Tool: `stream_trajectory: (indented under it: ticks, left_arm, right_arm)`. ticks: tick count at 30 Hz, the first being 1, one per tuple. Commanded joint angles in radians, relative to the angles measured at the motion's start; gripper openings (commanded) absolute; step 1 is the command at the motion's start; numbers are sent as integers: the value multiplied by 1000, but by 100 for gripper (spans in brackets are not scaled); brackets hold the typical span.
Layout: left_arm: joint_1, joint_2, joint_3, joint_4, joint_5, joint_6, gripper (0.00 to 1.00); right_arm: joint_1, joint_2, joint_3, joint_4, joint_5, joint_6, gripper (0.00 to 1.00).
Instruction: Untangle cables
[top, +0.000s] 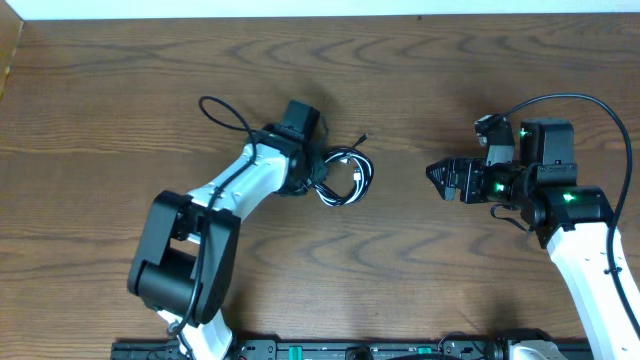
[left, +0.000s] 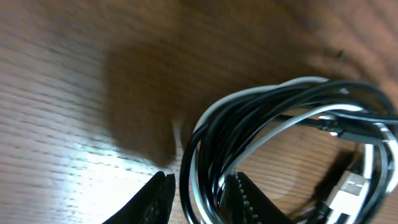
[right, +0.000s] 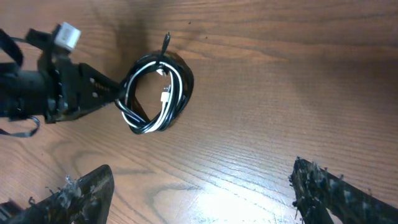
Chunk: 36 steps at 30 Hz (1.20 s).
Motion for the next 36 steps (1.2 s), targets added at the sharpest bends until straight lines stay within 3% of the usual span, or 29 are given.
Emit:
stream_trajectory:
  ticks: [1, 4, 6, 7, 13, 18, 24, 36]
  left_arm:
    - [-20, 39, -6, 6, -61, -6, 33]
    - [-27, 62, -6, 19, -68, -7, 28]
    - [-27, 76, -6, 27, -69, -10, 19]
    - [-27, 82, -6, 33, -76, -11, 8]
    - [-26, 68, 12, 40, -92, -24, 8]
    - [-26, -25, 30, 85, 22, 53, 8]
    - [-26, -185, 30, 154, 208, 128, 8]
    - [-26, -289, 30, 153, 304, 203, 7]
  right_arm:
    - [-3, 3, 19, 3, 23, 5, 88]
    - [-3, 3, 19, 3, 23, 5, 88]
    - [-3, 5, 19, 3, 23, 5, 88]
    - [-3, 5, 19, 3, 23, 5, 88]
    - [-3, 7, 19, 3, 22, 6, 88]
    - [-2, 7, 19, 13, 22, 71, 88]
    - [37, 7, 19, 72, 22, 141, 82]
    - [112, 121, 19, 251, 39, 394, 66]
